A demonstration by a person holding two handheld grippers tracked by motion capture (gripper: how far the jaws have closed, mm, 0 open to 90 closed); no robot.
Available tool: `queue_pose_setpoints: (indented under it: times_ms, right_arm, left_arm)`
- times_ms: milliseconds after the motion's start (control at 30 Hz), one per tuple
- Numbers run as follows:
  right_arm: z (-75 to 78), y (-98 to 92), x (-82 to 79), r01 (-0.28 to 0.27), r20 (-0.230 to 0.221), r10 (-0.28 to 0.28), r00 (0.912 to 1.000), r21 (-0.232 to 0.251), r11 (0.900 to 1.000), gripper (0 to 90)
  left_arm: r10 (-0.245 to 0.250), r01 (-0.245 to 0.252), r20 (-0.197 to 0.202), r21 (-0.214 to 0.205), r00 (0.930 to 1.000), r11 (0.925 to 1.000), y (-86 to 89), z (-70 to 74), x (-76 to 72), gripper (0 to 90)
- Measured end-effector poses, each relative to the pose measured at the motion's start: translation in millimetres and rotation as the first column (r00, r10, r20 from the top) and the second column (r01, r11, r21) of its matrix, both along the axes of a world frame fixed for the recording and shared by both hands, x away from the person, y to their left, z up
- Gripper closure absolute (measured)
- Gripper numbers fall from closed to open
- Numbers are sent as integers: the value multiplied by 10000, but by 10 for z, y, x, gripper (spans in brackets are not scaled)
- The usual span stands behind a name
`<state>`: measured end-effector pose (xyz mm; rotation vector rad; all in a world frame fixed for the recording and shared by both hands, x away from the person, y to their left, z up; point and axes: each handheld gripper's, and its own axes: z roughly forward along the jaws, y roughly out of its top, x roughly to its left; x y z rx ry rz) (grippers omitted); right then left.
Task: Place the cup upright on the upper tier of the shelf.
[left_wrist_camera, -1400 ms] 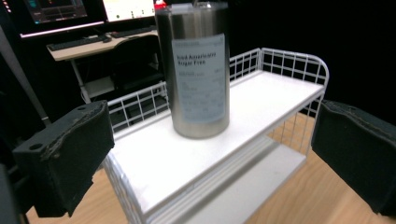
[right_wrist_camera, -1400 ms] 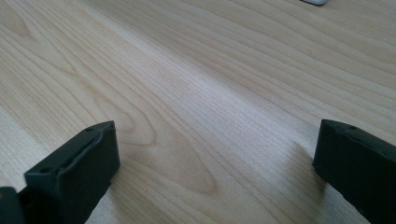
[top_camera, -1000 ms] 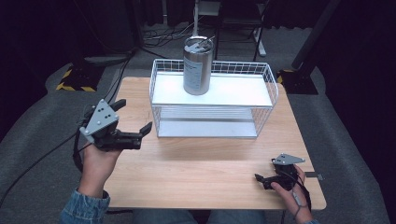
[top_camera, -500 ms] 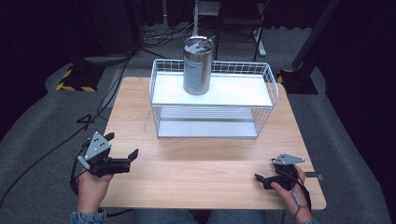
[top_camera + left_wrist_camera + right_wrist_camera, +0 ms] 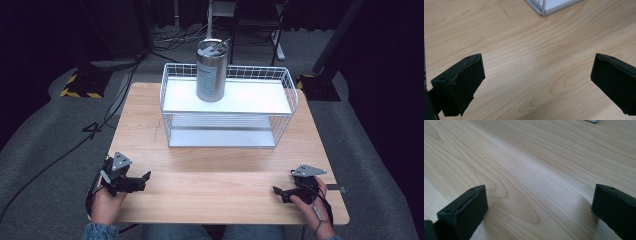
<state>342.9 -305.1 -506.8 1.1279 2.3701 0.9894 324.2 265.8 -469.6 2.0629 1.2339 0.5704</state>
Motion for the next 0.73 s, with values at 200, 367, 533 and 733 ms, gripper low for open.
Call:
queue_pose_setpoints:
  times_ms: [200,367,533,733]
  right_arm:
    - [-1,0,0,-2,1,2,10000,16,10000,3]
    - [0,0,0,1,-2,-1,10000,3,10000,3]
    - [0,0,0,1,0,-1,10000,2,10000,3]
    - [0,0,0,1,2,-1,10000,2,10000,3]
  left_arm:
    - [389,-338,-804,641,9960,9974,-33,-169,62,0]
    - [745,-626,-1199,998,9900,9930,-75,-281,112,0]
    - [855,-870,-957,-110,9917,9962,-40,-374,140,0]
    - [1100,-1123,-1013,-166,9888,9935,-56,-374,126,1]
